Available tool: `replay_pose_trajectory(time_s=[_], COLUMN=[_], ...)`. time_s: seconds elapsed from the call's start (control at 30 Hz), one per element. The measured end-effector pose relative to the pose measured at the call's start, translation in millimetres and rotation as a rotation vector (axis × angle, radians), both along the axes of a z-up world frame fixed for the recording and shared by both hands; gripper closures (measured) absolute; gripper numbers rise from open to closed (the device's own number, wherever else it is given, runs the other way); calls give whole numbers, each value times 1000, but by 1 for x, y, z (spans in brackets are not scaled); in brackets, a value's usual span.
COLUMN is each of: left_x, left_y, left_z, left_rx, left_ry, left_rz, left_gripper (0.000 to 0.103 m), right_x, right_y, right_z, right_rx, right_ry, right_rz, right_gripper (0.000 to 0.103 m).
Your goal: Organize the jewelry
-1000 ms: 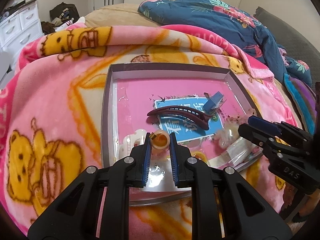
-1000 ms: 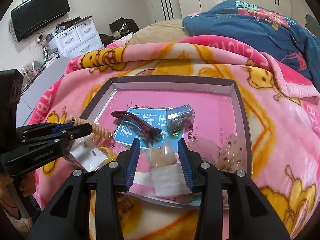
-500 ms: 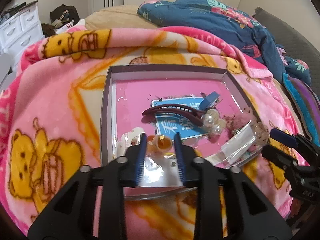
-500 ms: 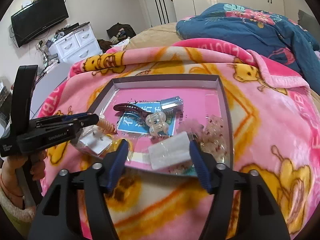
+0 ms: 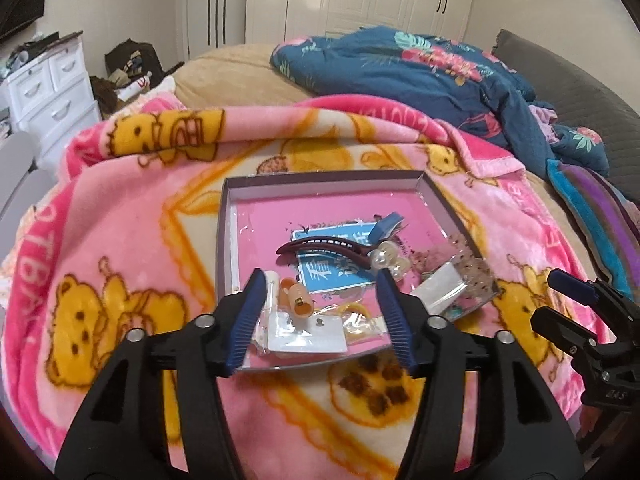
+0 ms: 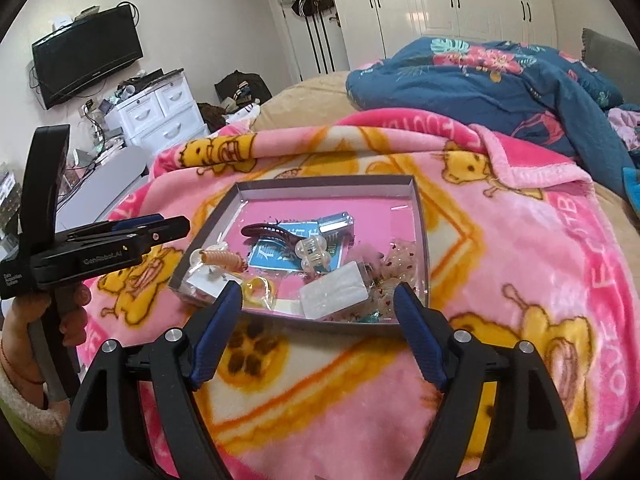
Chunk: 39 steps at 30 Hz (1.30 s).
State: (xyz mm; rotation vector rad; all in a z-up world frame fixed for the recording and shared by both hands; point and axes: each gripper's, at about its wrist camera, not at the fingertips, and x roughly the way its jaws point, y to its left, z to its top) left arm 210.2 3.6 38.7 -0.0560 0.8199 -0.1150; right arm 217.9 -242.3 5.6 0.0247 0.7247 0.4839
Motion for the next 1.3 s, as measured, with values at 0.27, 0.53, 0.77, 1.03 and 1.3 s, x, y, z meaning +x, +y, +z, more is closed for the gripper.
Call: replay_pose_trajectory(time_s=[0.27, 0.53, 0.77, 1.03, 1.3], left_x=[-35, -69, -96, -120, -134], left_y=[-3, -4, -3, 2, 2], left_z=[27, 41, 41, 22, 3], left_rx=[4, -11, -4, 7, -1], left_ry=[-61, -101, -115, -90, -79], left_rz=[12, 20, 30, 50, 60], left_gripper=[26, 9, 9, 9, 9], right_x=[-24, -42, -58, -73, -84], right_y=[-9, -16, -22, -20, -18], right_z=[19, 30, 34, 28, 14], right_rx=[35, 44, 51, 24, 21], right_ry=[-54, -85, -105, -129, -116], right_rz=[-7, -15, -19, -12, -10], right_gripper=[13, 6, 5, 5, 5])
